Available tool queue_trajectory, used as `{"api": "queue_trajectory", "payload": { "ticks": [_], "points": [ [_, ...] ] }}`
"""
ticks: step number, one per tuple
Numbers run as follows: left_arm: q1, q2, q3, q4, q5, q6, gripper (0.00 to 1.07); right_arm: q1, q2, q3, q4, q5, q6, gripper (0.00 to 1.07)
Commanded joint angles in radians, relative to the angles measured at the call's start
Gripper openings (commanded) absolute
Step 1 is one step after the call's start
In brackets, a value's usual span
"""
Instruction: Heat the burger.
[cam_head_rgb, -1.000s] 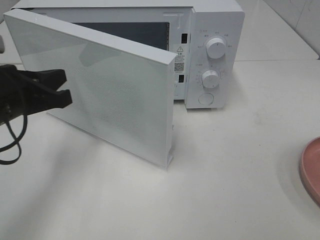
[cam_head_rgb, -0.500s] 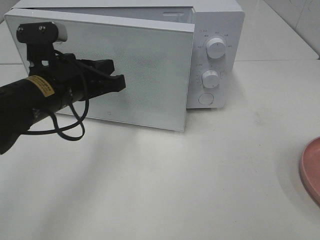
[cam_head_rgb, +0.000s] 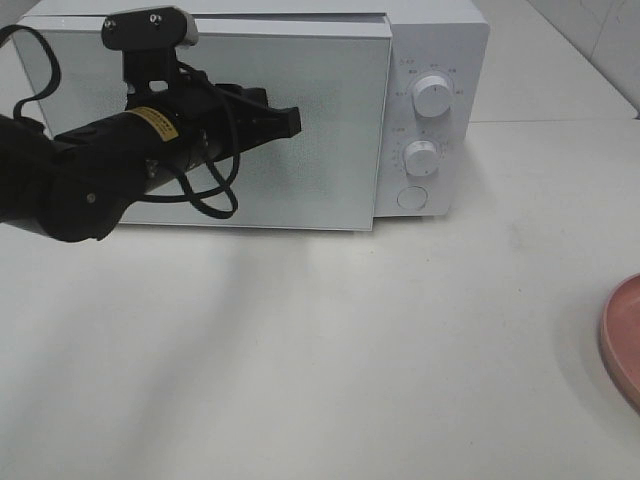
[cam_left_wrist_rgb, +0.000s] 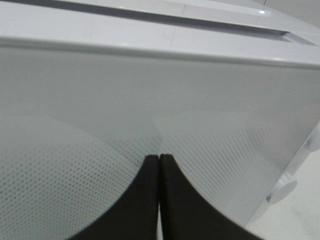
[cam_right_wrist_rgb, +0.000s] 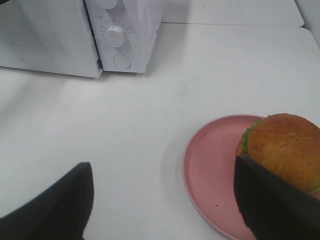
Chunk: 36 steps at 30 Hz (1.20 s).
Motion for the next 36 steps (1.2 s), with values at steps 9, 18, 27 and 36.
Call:
{"api": "queue_trajectory", "payload": {
  "ticks": [9,18,27,36],
  "points": [
    [-0.005,0.116,-0.181,-0.015,0.026,0.005,0.00,-0.007,-0.028,0.003,-0.002,-0.014,-0.005,0.75],
    [-0.005,0.177,-0.304,-0.062,0.048,0.052,0.00,-0.007,-0.028,0.003,-0.002,-0.014,-0.005,0.75],
    [-0.036,0.123,-0.315,-0.080,0.243,0.118,0.00,-0.007,-0.028,0.003,-0.002,-0.014,-0.005,0.75],
    [-0.073,0.007,-0.315,-0.093,0.751,0.158,0.34,-0.007,-0.028,0.003,-0.002,-0.014,-0.005,0.75]
  ]
}}
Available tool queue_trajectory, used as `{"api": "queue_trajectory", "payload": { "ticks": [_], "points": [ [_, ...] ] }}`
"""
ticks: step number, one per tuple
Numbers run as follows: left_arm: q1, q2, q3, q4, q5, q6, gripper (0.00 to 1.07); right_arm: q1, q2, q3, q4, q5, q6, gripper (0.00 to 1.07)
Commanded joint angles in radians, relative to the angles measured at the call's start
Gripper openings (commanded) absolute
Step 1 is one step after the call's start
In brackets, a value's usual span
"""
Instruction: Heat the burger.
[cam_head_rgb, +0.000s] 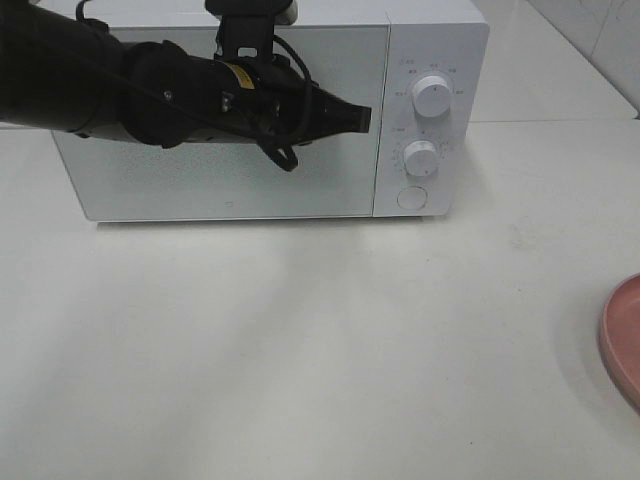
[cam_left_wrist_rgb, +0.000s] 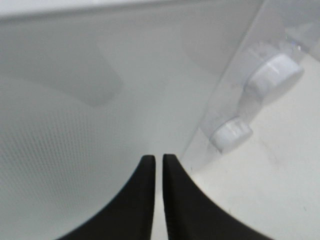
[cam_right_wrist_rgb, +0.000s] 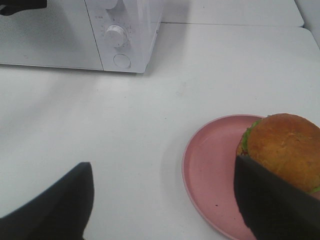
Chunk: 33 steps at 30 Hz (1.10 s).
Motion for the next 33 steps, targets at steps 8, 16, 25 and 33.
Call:
{"api": "queue_trajectory", "payload": {
  "ticks": [8,16,25,33],
  "points": [
    [-0.007,-0.110,-0.006,-0.014,0.539,0.004,1.00,-0.007,-0.028,0.003,-0.002,-0.014,-0.005,0.75],
    [-0.007,-0.183,-0.009,-0.001,0.834,0.007,1.00,-0.007,-0.028,0.003,-0.002,-0.014,-0.005,0.75],
    [0.002,-0.288,-0.009,0.113,1.037,-0.030,1.00,-0.007,-0.028,0.003,-0.002,-0.014,-0.005,0.75],
    [0.202,-0.394,-0.008,0.140,1.188,-0.068,1.00,-0.007,-0.028,0.003,-0.001,-0.014,-0.005,0.76]
  ]
}}
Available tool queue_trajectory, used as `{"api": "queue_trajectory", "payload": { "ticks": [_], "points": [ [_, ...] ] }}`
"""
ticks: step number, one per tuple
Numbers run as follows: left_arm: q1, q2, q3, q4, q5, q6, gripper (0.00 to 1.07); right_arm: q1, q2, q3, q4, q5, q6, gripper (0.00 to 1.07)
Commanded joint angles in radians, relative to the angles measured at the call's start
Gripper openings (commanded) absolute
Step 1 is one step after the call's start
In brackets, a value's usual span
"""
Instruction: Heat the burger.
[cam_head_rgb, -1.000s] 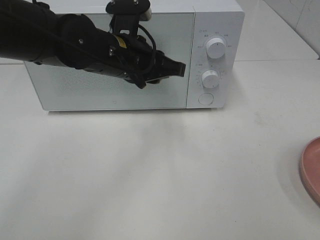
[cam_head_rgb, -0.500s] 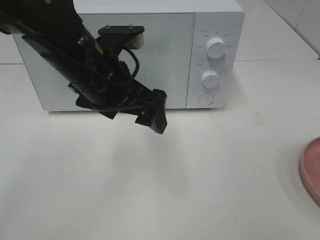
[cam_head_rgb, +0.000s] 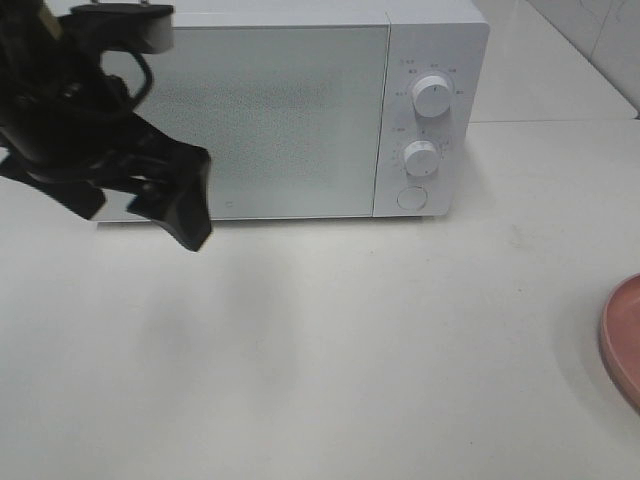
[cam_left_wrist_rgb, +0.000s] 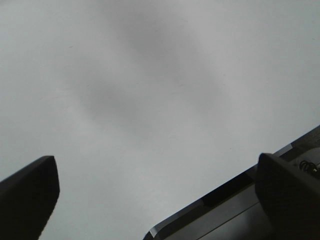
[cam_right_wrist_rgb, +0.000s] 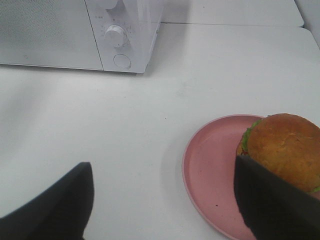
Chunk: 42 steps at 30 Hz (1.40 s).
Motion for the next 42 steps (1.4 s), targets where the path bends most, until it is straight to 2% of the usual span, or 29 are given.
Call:
{"api": "queue_trajectory", "payload": {
  "ticks": [1,2,4,5,6,8,9,10,12,14,15,17,18,19,21,22,24,26,27,29,32,34,36,37,38,42],
  "points": [
    [0.039,-0.027,-0.002,0.005,0.036,-0.006,1.00,-0.007,-0.028,0.003,-0.001,-0.014,-0.005,0.76],
    [0.106,-0.054,-0.002,0.007,0.063,-0.004,1.00,-0.007,-0.028,0.003,-0.001,-0.014,-0.005,0.76],
    [0.135,-0.070,-0.002,0.007,0.073,0.001,1.00,-0.007,-0.028,0.003,-0.001,-0.014,-0.005,0.76],
    [0.207,-0.103,-0.001,0.006,0.101,0.014,1.00,-0.007,-0.028,0.003,-0.001,-0.014,-0.005,0.76],
    [0.207,-0.103,-0.001,0.006,0.101,0.014,1.00,-0.007,-0.028,0.003,-0.001,-0.014,-0.005,0.76],
    [0.308,-0.149,0.006,0.007,0.147,0.020,1.00,-0.007,-0.028,0.003,-0.001,-0.014,-0.005,0.76],
    [0.308,-0.149,0.006,0.007,0.147,0.020,1.00,-0.007,-0.028,0.003,-0.001,-0.014,-0.005,0.76],
    [0.375,-0.194,0.029,0.007,0.164,0.022,1.00,-0.007,-0.028,0.003,-0.001,-0.014,-0.005,0.76],
    [0.401,-0.219,0.044,0.007,0.163,0.024,1.00,-0.007,-0.028,0.003,-0.001,-0.014,-0.005,0.76],
    [0.504,-0.318,0.149,0.006,0.115,0.017,1.00,-0.007,-0.028,0.003,-0.001,-0.014,-0.005,0.76],
    [0.504,-0.318,0.149,0.006,0.115,0.017,1.00,-0.007,-0.028,0.003,-0.001,-0.014,-0.005,0.76],
    [0.544,-0.372,0.208,0.007,0.091,0.017,1.00,-0.007,-0.028,0.003,-0.001,-0.014,-0.005,0.76],
    [0.544,-0.372,0.208,0.007,0.091,0.017,1.00,-0.007,-0.028,0.003,-0.001,-0.014,-0.005,0.76],
    [0.569,-0.420,0.260,0.011,0.082,0.017,1.00,-0.007,-0.028,0.003,-0.001,-0.014,-0.005,0.76],
    [0.572,-0.447,0.287,0.012,0.079,0.017,1.00,-0.007,-0.028,0.003,-0.001,-0.014,-0.005,0.76],
    [0.572,-0.499,0.338,0.017,0.077,0.022,1.00,-0.007,-0.028,0.003,-0.001,-0.014,-0.005,0.76],
    [0.572,-0.519,0.358,0.017,0.075,0.028,1.00,-0.007,-0.028,0.003,-0.001,-0.014,-0.005,0.76],
    [0.572,-0.617,0.441,0.017,0.068,0.048,1.00,-0.007,-0.028,0.003,-0.001,-0.014,-0.005,0.76],
    [0.572,-0.617,0.441,0.017,0.068,0.048,1.00,-0.007,-0.028,0.003,-0.001,-0.014,-0.005,0.76],
    [0.572,-0.697,0.499,0.017,0.067,0.068,1.00,-0.007,-0.028,0.003,-0.001,-0.014,-0.005,0.76],
    [0.572,-0.719,0.514,0.017,0.067,0.078,1.00,-0.007,-0.028,0.003,-0.001,-0.014,-0.005,0.76],
    [0.572,-0.835,0.590,0.016,0.046,0.099,1.00,-0.007,-0.028,0.003,-0.001,-0.014,-0.005,0.76],
    [0.572,-0.868,0.608,0.015,0.036,0.099,1.00,-0.007,-0.028,0.003,-0.001,-0.014,-0.005,0.76],
    [0.572,-0.930,0.649,0.013,0.015,0.099,1.00,-0.007,-0.028,0.003,-0.001,-0.014,-0.005,0.76],
    [0.572,-0.930,0.649,0.013,0.015,0.099,1.00,-0.007,-0.028,0.003,-0.001,-0.014,-0.005,0.76],
    [0.572,-1.096,0.691,0.022,0.005,0.100,1.00,-0.007,-0.028,0.003,-0.001,-0.014,-0.005,0.76]
  ]
}}
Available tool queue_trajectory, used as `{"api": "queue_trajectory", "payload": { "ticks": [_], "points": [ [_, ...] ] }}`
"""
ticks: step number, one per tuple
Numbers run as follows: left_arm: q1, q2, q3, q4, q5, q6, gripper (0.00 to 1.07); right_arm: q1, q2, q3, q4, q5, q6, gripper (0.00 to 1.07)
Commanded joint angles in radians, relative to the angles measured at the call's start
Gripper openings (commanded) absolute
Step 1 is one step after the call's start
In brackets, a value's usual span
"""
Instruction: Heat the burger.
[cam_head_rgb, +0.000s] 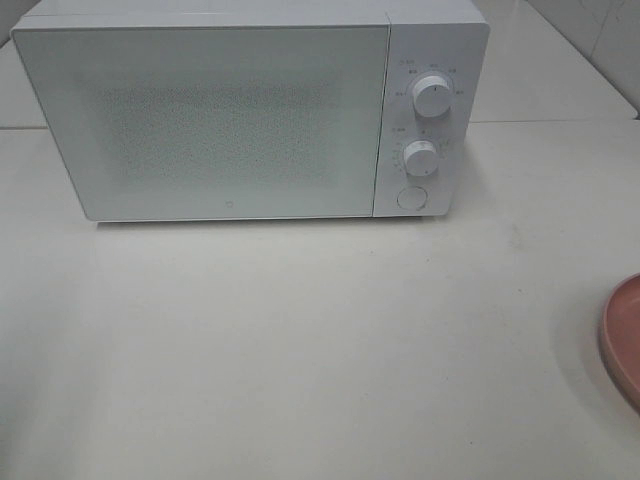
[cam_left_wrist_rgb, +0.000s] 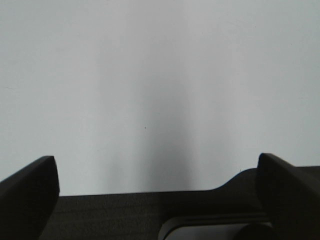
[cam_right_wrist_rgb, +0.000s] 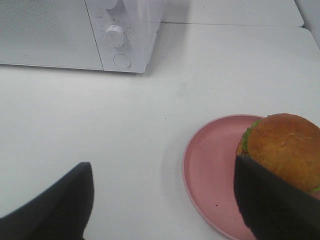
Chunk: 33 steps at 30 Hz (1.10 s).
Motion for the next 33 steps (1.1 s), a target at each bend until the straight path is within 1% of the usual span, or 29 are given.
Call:
{"api": "queue_trajectory", "payload": {
  "ticks": [1,2,3,4,5,6,7,9,10,11,17,22,33],
  "points": [
    [0.001,-0.112,0.018,0.009,-0.008,0.006,1.00,-0.007,-0.028,0.003,-0.001,-0.014,-0.005,0.76],
    [0.001,-0.112,0.018,0.009,-0.008,0.006,1.00,-0.007,-0.028,0.003,-0.001,-0.014,-0.005,0.76],
    [0.001,-0.180,0.023,0.009,-0.006,0.005,1.00,-0.007,-0.028,0.003,-0.001,-0.014,-0.005,0.76],
    [0.001,-0.212,0.023,0.009,-0.006,0.005,1.00,-0.007,-0.028,0.003,-0.001,-0.014,-0.005,0.76],
    [0.001,-0.212,0.023,0.009,-0.006,0.005,1.00,-0.007,-0.028,0.003,-0.001,-0.014,-0.005,0.76],
    [0.001,-0.267,0.023,0.009,-0.006,0.005,1.00,-0.007,-0.028,0.003,-0.001,-0.014,-0.005,0.76],
    [0.001,-0.267,0.023,0.009,-0.006,0.005,1.00,-0.007,-0.028,0.003,-0.001,-0.014,-0.005,0.76],
    [0.001,-0.346,0.023,0.009,-0.006,0.005,1.00,-0.007,-0.028,0.003,-0.001,-0.014,-0.005,0.76],
    [0.001,-0.346,0.023,0.009,-0.006,0.005,1.00,-0.007,-0.028,0.003,-0.001,-0.014,-0.005,0.76],
    [0.001,-0.394,0.023,0.009,-0.006,0.005,1.00,-0.007,-0.028,0.003,-0.001,-0.014,-0.005,0.76],
    [0.001,-0.496,0.023,0.008,-0.006,0.001,1.00,-0.007,-0.028,0.003,-0.001,-0.014,-0.005,0.76],
    [0.001,-0.562,0.023,0.008,-0.006,0.002,1.00,-0.007,-0.028,0.003,-0.001,-0.014,-0.005,0.76],
    [0.001,-0.559,0.023,0.009,-0.006,0.002,1.00,-0.007,-0.027,0.003,-0.001,-0.014,-0.005,0.76]
  ]
}}
